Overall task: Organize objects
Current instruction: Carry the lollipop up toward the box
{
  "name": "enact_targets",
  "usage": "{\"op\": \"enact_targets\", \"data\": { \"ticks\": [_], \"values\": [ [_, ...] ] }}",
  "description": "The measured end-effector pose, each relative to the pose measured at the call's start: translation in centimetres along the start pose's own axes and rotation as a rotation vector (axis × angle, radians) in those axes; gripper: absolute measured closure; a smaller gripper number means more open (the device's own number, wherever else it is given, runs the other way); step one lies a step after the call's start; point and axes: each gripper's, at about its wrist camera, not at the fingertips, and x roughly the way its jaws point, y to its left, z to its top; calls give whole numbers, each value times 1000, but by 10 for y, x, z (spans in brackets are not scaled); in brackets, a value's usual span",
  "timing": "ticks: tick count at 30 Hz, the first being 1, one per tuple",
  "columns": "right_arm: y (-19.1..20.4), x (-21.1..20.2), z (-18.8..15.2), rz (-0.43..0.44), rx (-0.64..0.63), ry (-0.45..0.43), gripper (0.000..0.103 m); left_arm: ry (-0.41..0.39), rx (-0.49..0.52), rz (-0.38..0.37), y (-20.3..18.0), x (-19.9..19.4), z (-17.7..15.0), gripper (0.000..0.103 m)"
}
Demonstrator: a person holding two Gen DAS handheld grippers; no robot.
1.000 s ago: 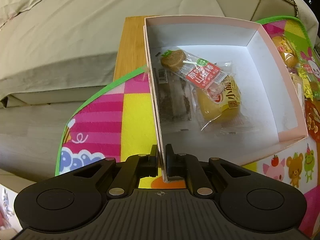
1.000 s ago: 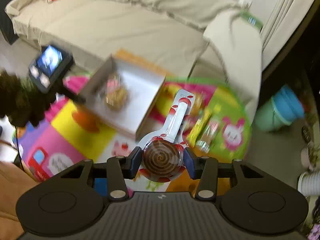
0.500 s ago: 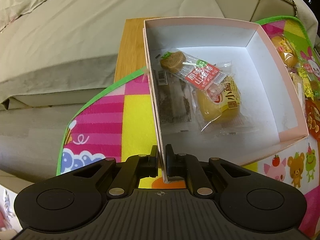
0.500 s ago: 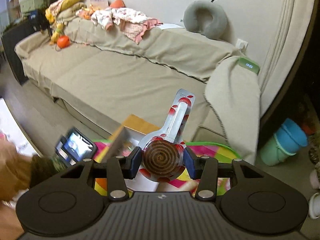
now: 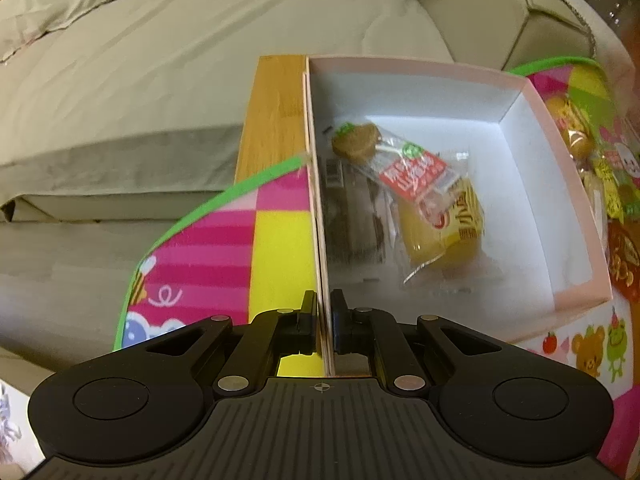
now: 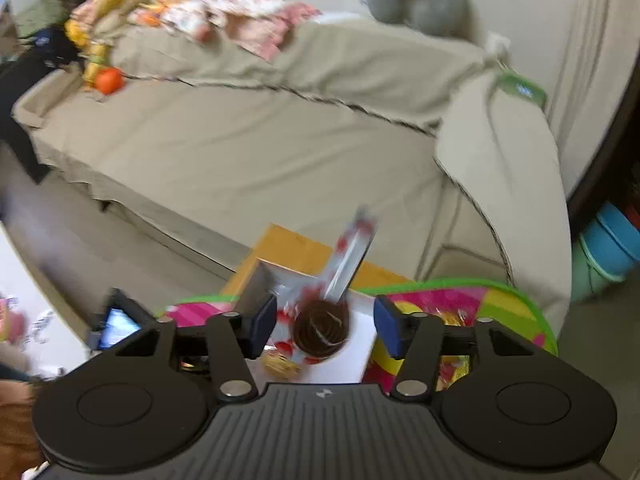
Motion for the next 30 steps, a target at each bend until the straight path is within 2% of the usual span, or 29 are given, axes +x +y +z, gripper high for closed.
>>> {"op": "enact_targets", "data": {
  "ticks": [2,3,5,8,13,18,21,24,27,30],
  "values": [
    [-4,8,-11,2,20,21,43,-9,1,3,0,0,0,95],
    [-5,9,-19,4,23,28,35,-14,1,5,0,0,0,95],
    [-9,8,-40,-10,20,36,25,-18,5,13,-2,0,-1,95],
    [-14,5,-74,-59,-2,66,24,-20,21,26,-5,0,-2,95],
    [-29,15,-130,-112,18,165,24,-23,24,35,-7,1,-1,95],
    [-45,25,-162,-117,85,243,24,-18,18,63,-13,3,-1,95],
    [-49,27,-159,-111,78,233,22,-22,6,57,-11,3,-1,95],
    [-52,39,-142,-89,76,212,21,-24,6,62,-11,3,-2,95],
    [-52,58,-112,-57,102,204,21,-21,-12,54,-10,3,-1,95],
    [-46,82,-60,36,127,167,21,-13,-43,44,-6,5,1,95]
  ]
}}
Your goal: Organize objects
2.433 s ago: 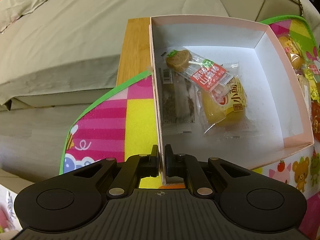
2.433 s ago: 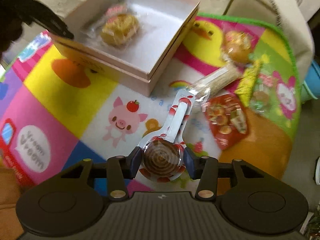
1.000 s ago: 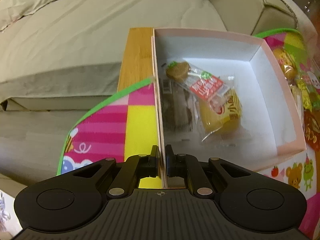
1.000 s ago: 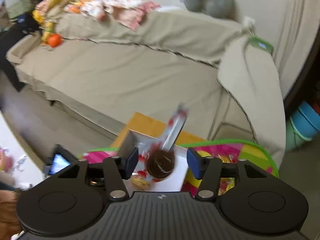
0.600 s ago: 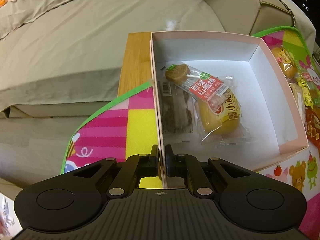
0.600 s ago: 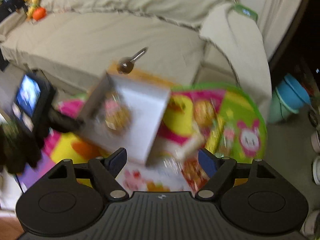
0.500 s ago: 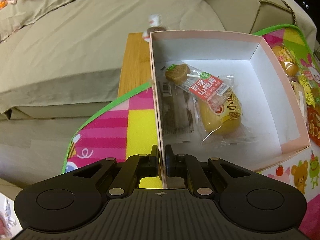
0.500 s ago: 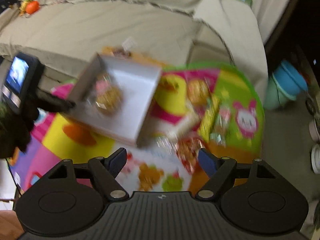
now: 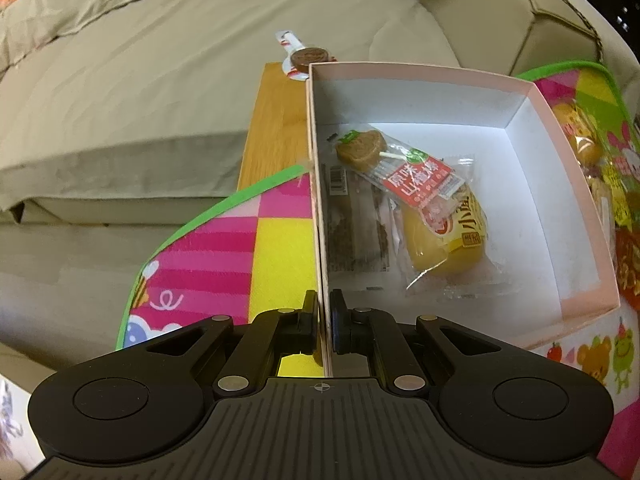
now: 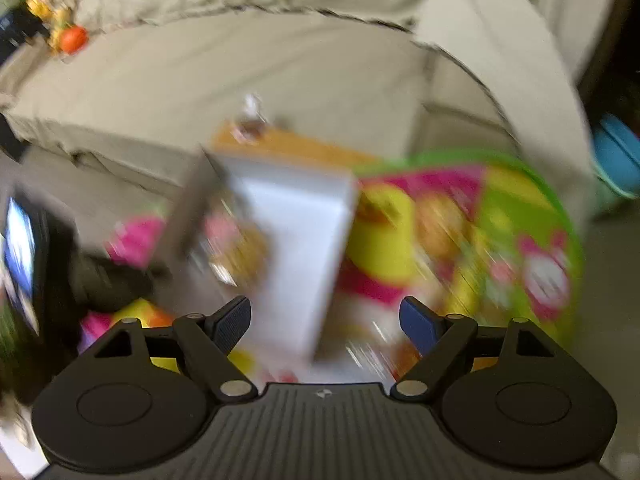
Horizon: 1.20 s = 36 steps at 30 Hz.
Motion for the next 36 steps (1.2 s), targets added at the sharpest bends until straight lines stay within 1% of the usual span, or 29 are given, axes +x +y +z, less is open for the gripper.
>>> {"op": "enact_targets", "data": {
  "ticks": [3,5,7,10,12,16,17,19,20,21,22,25,26,29,31,33,34,36],
  "values": [
    [17,32,63,102,49,6,21,4,-40,-9,3,0,2,95],
    [31,59,99,144,47,22,21,14,-54,-14,4,0,2,95],
    [50,92,132,144,1,33,21,27,-65,-22,6,1,3,95],
    [72,146,169,115,-63,63,23,24,-63,-32,8,2,3,95],
    [82,184,190,84,-82,68,24,17,-70,-47,10,2,2,94],
    [91,242,212,46,-71,48,25,-4,-70,-75,15,2,0,93],
    [91,255,214,39,-73,50,27,-8,-70,-78,16,2,-1,93],
    [93,279,215,9,-79,68,38,-10,-81,-94,19,2,-2,92],
    [91,286,213,17,-71,82,41,-10,-88,-101,21,2,-2,92],
    [88,287,211,58,-42,71,45,-8,-93,-107,22,3,-2,91],
    [86,286,209,82,-24,76,45,-6,-95,-108,22,3,-1,91],
    [87,278,201,80,-50,79,45,-4,-91,-106,22,3,0,92],
    [85,274,199,85,-27,64,45,-3,-91,-106,22,3,-1,92],
    [72,248,189,130,7,43,46,-3,-84,-94,20,2,-1,92],
    [61,221,183,148,33,4,47,-8,-80,-82,17,2,-3,92],
    [45,187,175,167,70,-45,101,-10,-88,-74,16,2,-5,93],
    [35,168,171,172,95,-55,100,-9,-92,-71,18,2,-4,93],
    [20,132,157,161,109,-110,100,-9,-92,-58,16,2,-3,93]
  ]
}}
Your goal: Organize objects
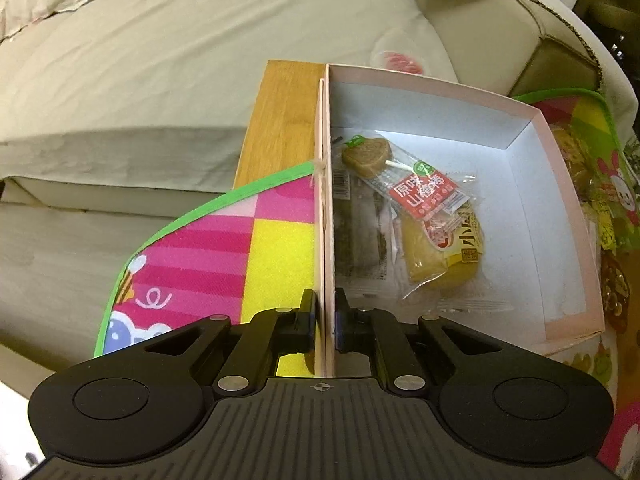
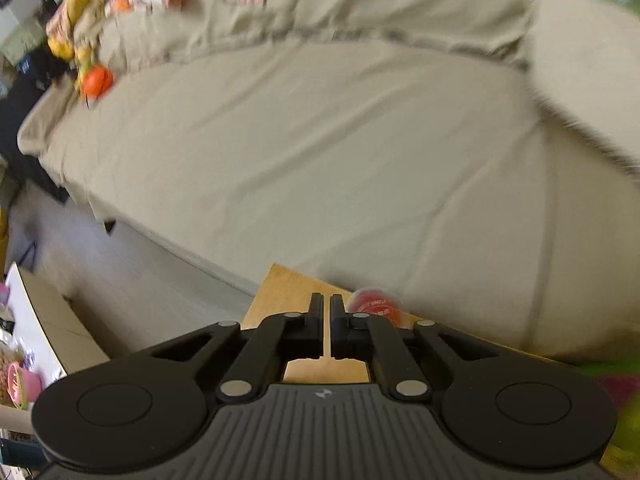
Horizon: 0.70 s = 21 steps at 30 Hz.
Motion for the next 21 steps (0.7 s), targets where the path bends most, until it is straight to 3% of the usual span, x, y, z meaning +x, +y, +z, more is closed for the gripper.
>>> {"op": "enact_targets", "data": {
  "ticks": [7,9,10,12,15,21],
  "values": [
    [-48,-110,-70,-86,34,-35,100,5,6,37,-8,1,-6,94],
    [-67,-123,-88,-111,66,-26,93,13,5,43,-8,0,-9,94],
    [-76,-123,-93,-119,87,-13,89,15,4,46,-8,0,-10,94],
    [-90,-113,-93,-133,146,6,68,11,0,50,-9,-1,-11,94],
    [-90,-91,-80,-135,163,16,61,10,-6,53,-8,0,-10,94],
    [-60,-45,-30,-135,50,16,49,7,22,51,-9,2,-9,95]
  ]
}}
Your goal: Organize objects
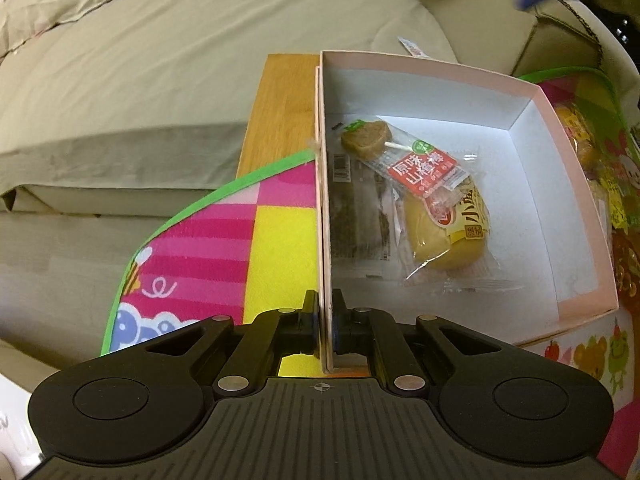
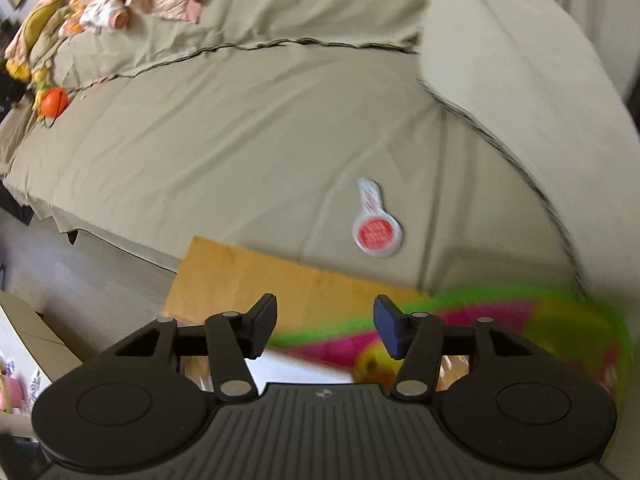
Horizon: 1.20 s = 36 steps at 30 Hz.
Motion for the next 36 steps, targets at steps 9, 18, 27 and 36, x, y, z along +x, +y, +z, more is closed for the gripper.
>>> {"op": "enact_targets", "data": {
  "ticks": [9,18,27,36],
  "values": [
    [22,178,79,-258,-206,159,49,7,-100,-50,14,3,4,93],
    [-9,262,100,-307,-124,229,54,-5,-126,-97,24,4,2,90],
    [-7,209,88,-207,-103,85,81,-3,-148,-101,26,6,2,90],
    [11,76,58,-88,-66,-177,86,-8,-131,-51,17,6,3,92]
  ]
}}
